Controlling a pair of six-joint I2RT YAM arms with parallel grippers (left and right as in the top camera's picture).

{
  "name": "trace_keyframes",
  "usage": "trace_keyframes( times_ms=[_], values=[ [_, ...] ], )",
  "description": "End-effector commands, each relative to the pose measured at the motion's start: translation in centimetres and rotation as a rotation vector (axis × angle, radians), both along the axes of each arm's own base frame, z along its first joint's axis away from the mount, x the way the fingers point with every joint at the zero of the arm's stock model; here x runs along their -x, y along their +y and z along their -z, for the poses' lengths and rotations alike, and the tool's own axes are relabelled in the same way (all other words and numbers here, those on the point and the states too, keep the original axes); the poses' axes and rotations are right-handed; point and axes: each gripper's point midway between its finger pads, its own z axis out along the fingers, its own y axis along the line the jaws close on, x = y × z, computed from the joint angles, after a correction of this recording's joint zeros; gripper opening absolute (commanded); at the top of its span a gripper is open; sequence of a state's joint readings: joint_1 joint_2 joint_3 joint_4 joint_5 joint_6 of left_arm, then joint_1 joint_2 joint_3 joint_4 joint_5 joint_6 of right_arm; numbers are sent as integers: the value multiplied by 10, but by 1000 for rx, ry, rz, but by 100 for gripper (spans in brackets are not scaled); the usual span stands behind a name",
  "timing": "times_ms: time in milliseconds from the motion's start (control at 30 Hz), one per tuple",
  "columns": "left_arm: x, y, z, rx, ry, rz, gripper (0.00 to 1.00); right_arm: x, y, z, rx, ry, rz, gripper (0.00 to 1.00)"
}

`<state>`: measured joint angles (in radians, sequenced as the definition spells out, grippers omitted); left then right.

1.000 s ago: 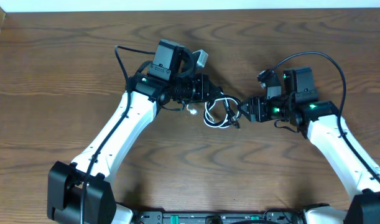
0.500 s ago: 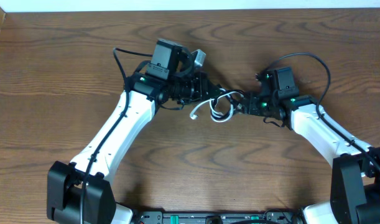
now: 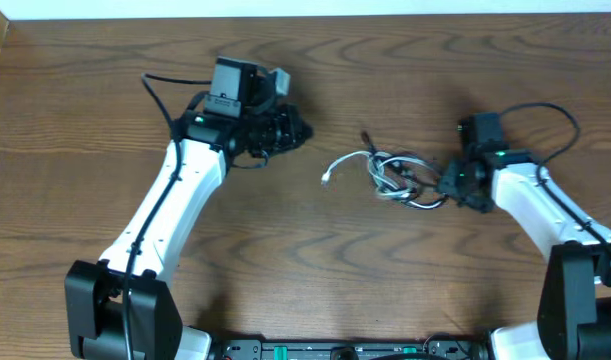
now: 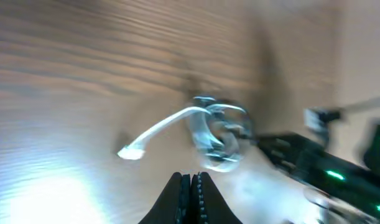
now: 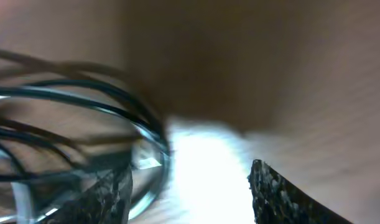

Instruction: Untangle cables

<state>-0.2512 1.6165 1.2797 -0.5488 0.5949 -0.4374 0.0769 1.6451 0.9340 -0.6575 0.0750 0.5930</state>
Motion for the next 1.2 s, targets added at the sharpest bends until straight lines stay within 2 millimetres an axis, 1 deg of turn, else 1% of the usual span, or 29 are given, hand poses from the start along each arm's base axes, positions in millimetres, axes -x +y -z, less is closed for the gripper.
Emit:
trace_keyframes(
  times_ms=[0, 33, 100, 133, 167, 233, 300, 333, 400, 433, 500, 600, 633, 733, 900, 1000, 1033, 1167],
  values=[
    [-12, 35, 15, -222, -66, -59, 8, 9, -28, 1, 35, 34, 91, 57],
    [-12, 37, 16, -237, -65, -57, 7, 8, -24, 2, -5, 35, 56, 57],
    [-11, 35, 16, -239, -75, -34, 8, 0, -2, 0, -119, 5, -98, 59],
    [-10, 31, 15, -233, -85, -14, 8, -4, 11, -2, -175, -16, -168, 65],
    [-9, 27, 14, -226, -90, 1, 8, -6, 21, -5, -223, -33, -214, 68],
    [-6, 13, 11, -202, -117, 65, 7, -11, 33, -14, -283, -61, -245, 72],
    [-1, -5, 8, -170, -133, 119, 8, -18, 39, -28, -314, -101, -262, 74],
    [2, -13, 7, -156, -140, 142, 8, -23, 41, -38, -327, -125, -270, 74],
    [7, -33, 9, -138, -147, 187, 17, -29, 41, -56, -325, -157, -265, 75],
    [9, -41, 11, -133, -146, 202, 27, -31, 39, -63, -322, -168, -251, 75],
    [13, -58, 18, -119, -128, 213, 33, -35, 34, -77, -312, -191, -215, 76],
    [15, -85, 29, -86, -105, 220, 35, -37, 19, -89, -273, -209, -149, 77],
    [16, -100, 38, -73, -99, 231, 35, -35, 12, -91, -257, -209, -120, 77],
    [18, -126, 55, -44, -69, 231, 35, -28, 2, -89, -241, -184, -90, 77],
    [23, -163, 86, 0, -15, 215, 35, -16, -13, -83, -206, -132, -44, 77],
    [26, -178, 102, 12, 2, 215, 35, -13, -15, -82, -204, -119, -43, 77],
    [27, -181, 109, 7, 12, 210, 35, -13, -15, -82, -204, -118, -43, 77],
    [25, -175, 139, -78, 34, 149, 35, -13, -15, -82, -199, -117, -46, 77]
  ],
)
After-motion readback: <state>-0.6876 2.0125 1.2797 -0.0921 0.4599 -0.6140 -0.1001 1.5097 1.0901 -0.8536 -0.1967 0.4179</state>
